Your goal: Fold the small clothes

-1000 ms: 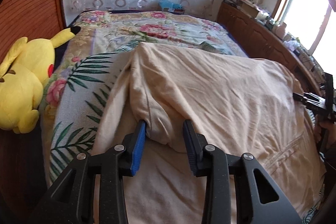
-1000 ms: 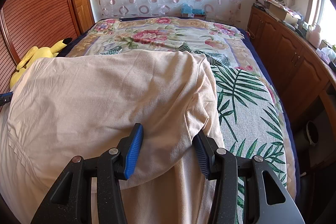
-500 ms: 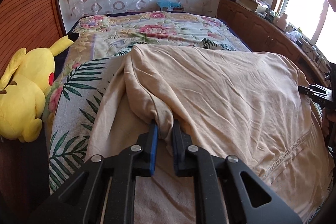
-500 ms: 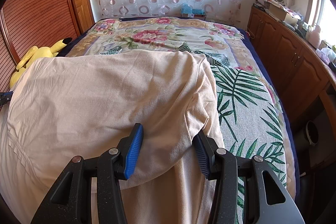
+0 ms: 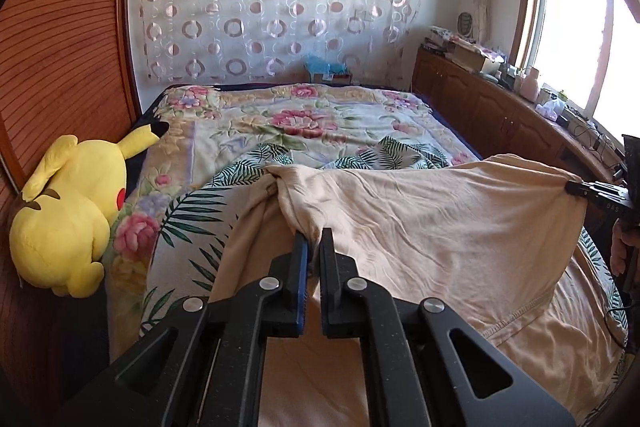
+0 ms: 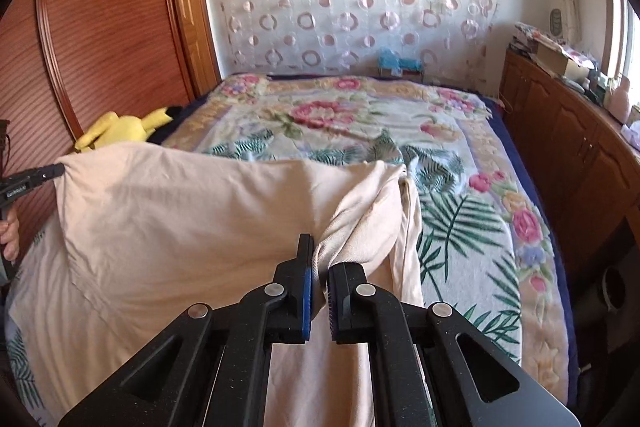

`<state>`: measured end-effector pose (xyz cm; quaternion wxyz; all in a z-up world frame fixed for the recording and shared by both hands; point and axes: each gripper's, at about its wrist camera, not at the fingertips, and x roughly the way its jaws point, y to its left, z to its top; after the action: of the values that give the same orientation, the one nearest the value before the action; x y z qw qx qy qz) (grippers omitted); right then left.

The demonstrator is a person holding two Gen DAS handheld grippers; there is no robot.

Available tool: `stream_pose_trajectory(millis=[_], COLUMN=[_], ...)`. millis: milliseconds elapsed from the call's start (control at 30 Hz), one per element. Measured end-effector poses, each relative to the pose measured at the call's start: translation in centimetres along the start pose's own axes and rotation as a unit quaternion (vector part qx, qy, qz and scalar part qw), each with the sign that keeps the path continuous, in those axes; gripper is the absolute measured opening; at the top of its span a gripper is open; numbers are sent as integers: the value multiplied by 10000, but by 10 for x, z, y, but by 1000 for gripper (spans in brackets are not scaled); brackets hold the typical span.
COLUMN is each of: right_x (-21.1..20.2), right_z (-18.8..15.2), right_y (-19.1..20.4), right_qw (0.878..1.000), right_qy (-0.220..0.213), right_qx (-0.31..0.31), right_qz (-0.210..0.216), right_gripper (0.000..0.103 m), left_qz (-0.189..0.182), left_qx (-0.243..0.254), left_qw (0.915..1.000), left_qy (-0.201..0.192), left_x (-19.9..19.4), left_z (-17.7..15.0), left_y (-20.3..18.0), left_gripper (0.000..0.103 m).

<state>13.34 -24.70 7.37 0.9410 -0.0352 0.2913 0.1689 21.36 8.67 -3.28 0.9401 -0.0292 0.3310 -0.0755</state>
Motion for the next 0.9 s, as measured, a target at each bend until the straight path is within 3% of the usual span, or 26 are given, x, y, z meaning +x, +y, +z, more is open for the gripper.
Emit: stream_pose_trajectory(millis=[433,900], right_x=[-57,-130], right_z=[-28,-81], right_y=[-1,13], right_qw=[9993,9988], right_qy=[-354,-416], right_qx=[-35,-98], right_qz=[121,224], right_gripper=[6,6], left_qz=[105,213], left_qx=[-125,-177], left_qw=[9993,9985], left_qy=[-347,-476], left_x=[-65,-144], left_z=[-18,-77], left_y=[6,6], left_gripper=[5,5])
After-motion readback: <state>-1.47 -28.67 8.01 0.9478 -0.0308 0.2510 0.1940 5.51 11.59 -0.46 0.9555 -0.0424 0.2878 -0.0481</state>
